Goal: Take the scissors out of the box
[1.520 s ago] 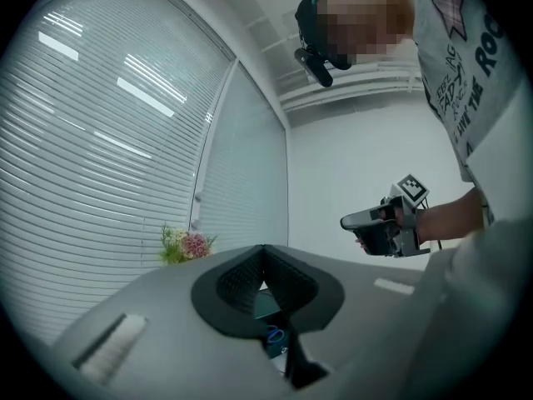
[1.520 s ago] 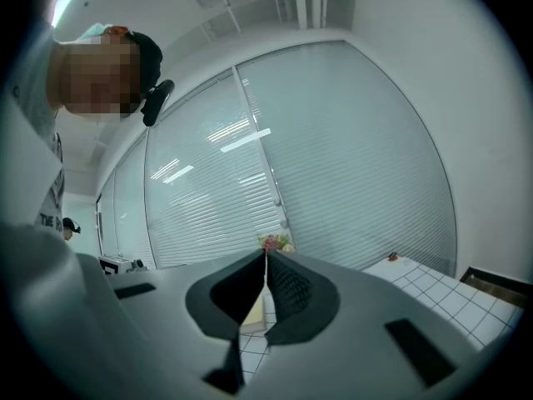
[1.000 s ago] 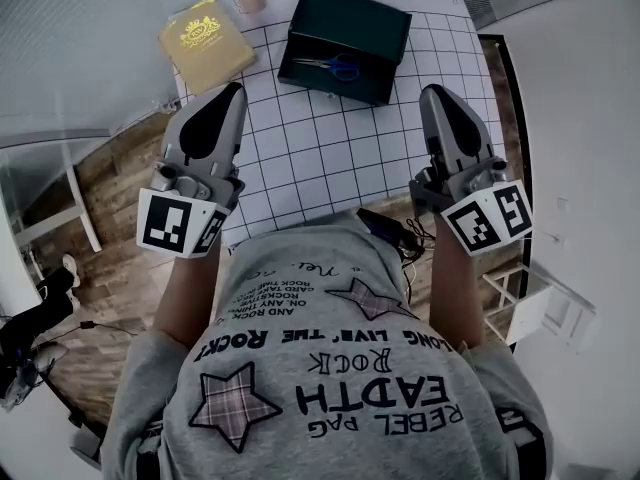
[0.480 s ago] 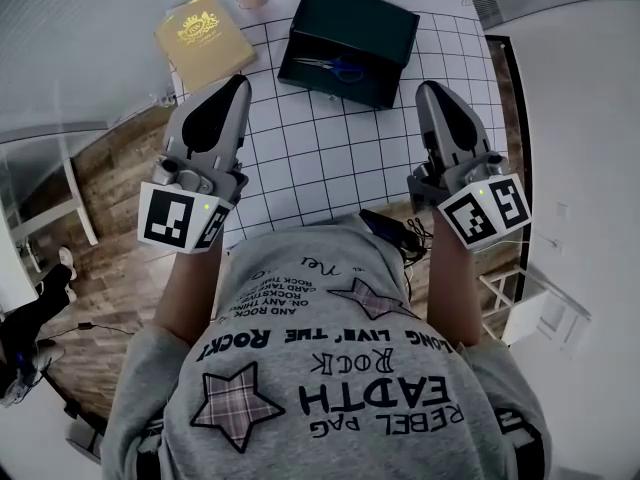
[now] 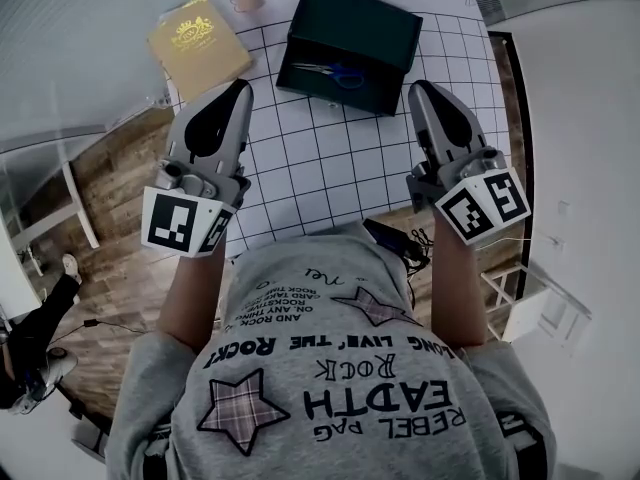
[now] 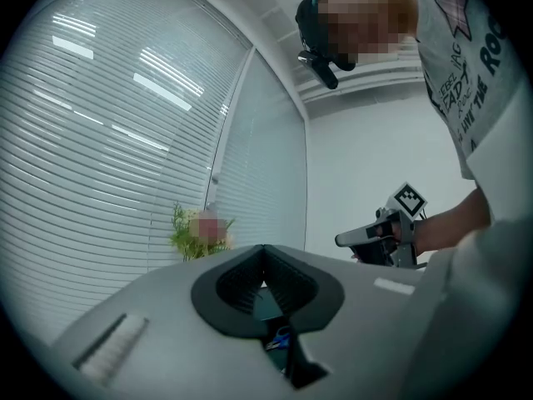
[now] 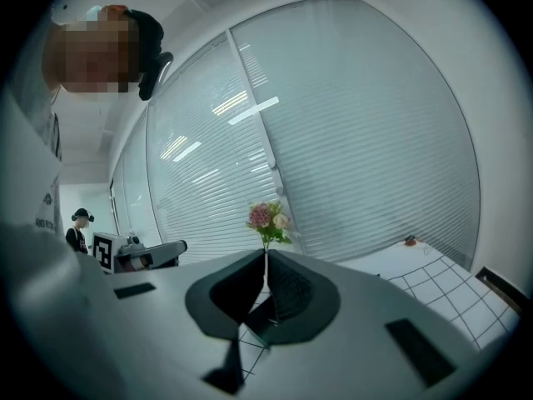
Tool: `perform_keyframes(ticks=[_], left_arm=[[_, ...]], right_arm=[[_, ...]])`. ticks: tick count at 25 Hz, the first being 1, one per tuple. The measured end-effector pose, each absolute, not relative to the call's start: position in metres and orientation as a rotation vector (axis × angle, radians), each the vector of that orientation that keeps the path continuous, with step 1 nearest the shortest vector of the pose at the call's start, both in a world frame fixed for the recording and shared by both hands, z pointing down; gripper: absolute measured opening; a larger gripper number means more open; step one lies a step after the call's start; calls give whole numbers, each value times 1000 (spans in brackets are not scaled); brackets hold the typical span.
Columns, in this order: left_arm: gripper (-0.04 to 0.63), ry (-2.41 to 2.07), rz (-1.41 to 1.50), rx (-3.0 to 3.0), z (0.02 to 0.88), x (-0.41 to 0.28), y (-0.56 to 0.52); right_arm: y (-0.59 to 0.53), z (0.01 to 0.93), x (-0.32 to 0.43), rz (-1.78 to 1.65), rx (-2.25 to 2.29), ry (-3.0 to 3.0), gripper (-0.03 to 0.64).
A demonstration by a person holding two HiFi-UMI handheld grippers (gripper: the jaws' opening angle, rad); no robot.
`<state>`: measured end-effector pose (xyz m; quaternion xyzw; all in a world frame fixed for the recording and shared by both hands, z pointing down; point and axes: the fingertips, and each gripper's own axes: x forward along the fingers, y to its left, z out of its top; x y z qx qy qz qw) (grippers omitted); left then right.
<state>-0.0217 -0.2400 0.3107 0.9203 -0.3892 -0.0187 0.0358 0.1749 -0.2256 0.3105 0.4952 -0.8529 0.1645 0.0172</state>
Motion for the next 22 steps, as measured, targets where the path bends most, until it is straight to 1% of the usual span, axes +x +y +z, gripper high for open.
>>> perform_keyframes(ticks=[12,22], left_arm=[[9,-1194,-41,2801,328,-20,-247],[9,-1211,-32,2780,338,-19,-253]], right_arm=[[-258,383,166,513,1411,-2497,17],[-285,454,150,433,1163,-2330,18]])
